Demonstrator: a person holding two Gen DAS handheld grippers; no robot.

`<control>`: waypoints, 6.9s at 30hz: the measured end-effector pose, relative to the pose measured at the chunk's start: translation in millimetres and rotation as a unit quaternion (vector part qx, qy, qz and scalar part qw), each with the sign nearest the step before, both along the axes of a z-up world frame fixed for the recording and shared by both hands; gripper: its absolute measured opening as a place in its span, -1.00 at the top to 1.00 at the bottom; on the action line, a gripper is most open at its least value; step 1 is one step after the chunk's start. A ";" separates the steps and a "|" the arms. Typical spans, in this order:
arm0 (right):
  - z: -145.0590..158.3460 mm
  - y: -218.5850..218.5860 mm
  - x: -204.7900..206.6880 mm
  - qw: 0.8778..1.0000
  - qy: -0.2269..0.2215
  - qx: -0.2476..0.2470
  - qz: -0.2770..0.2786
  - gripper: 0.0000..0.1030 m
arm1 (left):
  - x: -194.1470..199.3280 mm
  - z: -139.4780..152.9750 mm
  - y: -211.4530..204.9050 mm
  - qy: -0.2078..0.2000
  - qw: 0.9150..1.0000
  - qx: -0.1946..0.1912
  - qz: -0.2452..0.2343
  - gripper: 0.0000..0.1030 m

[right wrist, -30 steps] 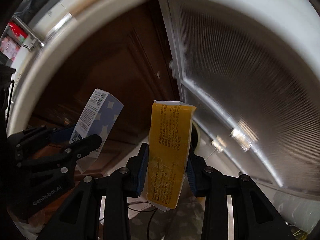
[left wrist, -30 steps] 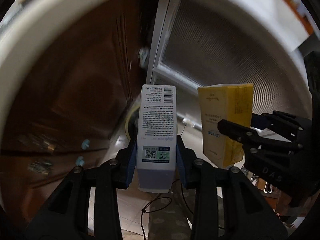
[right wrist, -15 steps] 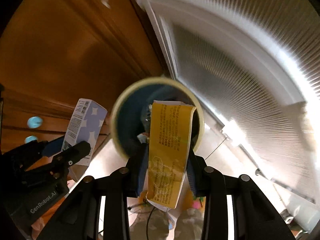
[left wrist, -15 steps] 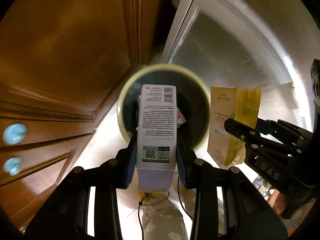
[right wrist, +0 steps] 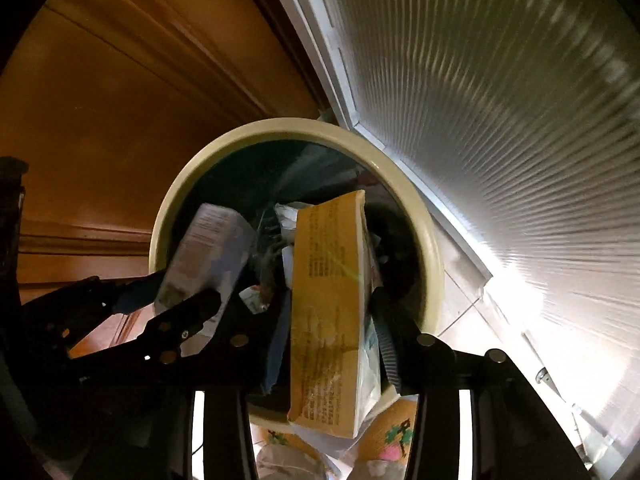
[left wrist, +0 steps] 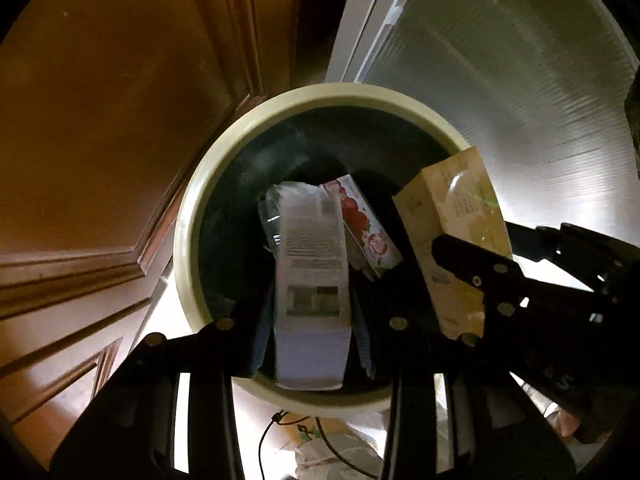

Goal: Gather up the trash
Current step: 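Lower both boxes into the bin and open both tools, then raise both tools from the bin back up toward the counter, then grasp the clear plastic bottle with the left tool while the right tool grasps the white dropper bottle, then carry the plastic bottle and dropper bottle down over the black bin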

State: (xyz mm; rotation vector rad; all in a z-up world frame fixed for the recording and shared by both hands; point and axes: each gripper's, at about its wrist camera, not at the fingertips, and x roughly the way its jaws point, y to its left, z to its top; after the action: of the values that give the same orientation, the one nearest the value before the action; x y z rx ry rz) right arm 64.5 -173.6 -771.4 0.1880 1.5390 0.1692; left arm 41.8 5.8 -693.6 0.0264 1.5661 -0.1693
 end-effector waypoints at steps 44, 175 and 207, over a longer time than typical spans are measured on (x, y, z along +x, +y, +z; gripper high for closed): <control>255.9 3.0 -56.3 0.996 -0.072 -0.046 -0.031 -0.26 | -36.0 278.7 -6.7 -0.071 0.997 -0.034 0.012 -0.91; 681.1 -52.4 215.9 0.967 -0.250 -0.002 -0.049 0.53 | 206.1 640.6 -12.7 -0.173 0.984 -0.038 -0.007 0.01; 432.2 31.2 -45.5 0.991 -0.128 -0.020 -0.009 0.53 | -17.5 416.3 0.9 -0.135 0.990 -0.035 -0.008 0.01</control>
State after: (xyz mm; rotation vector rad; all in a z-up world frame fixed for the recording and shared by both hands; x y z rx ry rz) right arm 19.0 -142.4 -339.2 0.1428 1.2831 0.1422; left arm 24.3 6.7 -277.3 0.0059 1.2887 -0.2232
